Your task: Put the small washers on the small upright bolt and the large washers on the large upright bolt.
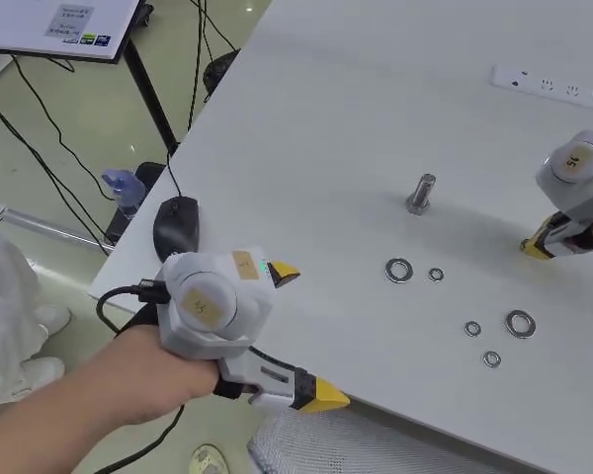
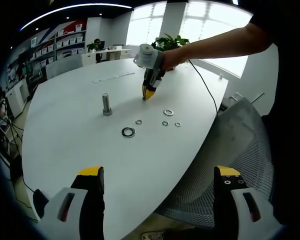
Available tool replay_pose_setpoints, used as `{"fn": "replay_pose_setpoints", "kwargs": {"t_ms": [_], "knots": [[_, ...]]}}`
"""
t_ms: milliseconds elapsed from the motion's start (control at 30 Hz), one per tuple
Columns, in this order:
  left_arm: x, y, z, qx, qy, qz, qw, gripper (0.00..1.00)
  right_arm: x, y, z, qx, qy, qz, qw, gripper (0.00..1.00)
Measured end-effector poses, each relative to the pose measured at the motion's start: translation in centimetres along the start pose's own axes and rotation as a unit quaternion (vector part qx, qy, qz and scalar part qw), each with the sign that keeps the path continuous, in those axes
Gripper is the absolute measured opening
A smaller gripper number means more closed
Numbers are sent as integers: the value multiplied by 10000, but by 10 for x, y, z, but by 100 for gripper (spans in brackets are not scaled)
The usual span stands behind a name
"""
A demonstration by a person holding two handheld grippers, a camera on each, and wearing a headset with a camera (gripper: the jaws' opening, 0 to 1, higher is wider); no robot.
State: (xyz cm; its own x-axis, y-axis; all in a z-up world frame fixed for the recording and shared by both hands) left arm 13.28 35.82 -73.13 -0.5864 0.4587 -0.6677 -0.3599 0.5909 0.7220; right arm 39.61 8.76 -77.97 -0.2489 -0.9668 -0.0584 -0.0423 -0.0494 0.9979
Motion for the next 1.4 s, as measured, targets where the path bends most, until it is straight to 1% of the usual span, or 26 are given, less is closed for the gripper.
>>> {"fn": "replay_pose_setpoints", "kwargs": {"t_ms": [167,267,500,633,733,833,967,1400], "knots": [[-1,1,1,-20,21,-29,10000,91,0,0,0,-24,-24,-24,10000,14],[-1,1,0,-16,14,-21,10000,91,1,0,2,-29,-39,-42,10000,18],[-1,0,-1,11,11,-22,10000,91,4,4,3,-88,-78,-49,9999,20],[-2,0,-1,8,-7,-18,10000,91,5,7,1,-78,-88,-89,9999,22],[-3,1,0,-4,14,-56,10000,92,5,9,0,-78,-88,-97,9999,23],[-3,2,0,-21,5,-50,10000,92,6,13,-1,-114,-100,-123,9998,24],[-5,2,0,-21,-24,-52,10000,92,5,19,-1,-99,-65,-145,9998,24],[-12,6,1,-57,-109,-94,9999,93,4,46,-1,29,110,-206,9997,25]]}}
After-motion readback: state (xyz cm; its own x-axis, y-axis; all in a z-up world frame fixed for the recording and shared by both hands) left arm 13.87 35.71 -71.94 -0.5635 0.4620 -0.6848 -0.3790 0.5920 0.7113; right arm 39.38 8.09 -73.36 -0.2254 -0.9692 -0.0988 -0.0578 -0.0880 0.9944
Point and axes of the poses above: the centre of the closed fingertips' face, and the gripper's own axes: y roughly backward along the fingers, z roughly to its left, x roughly out of its underside, the point moved 9 cm from there along y, roughly backward along the fingers, and after that the axes turned 7 degrees about z, right-handed, at the moved point
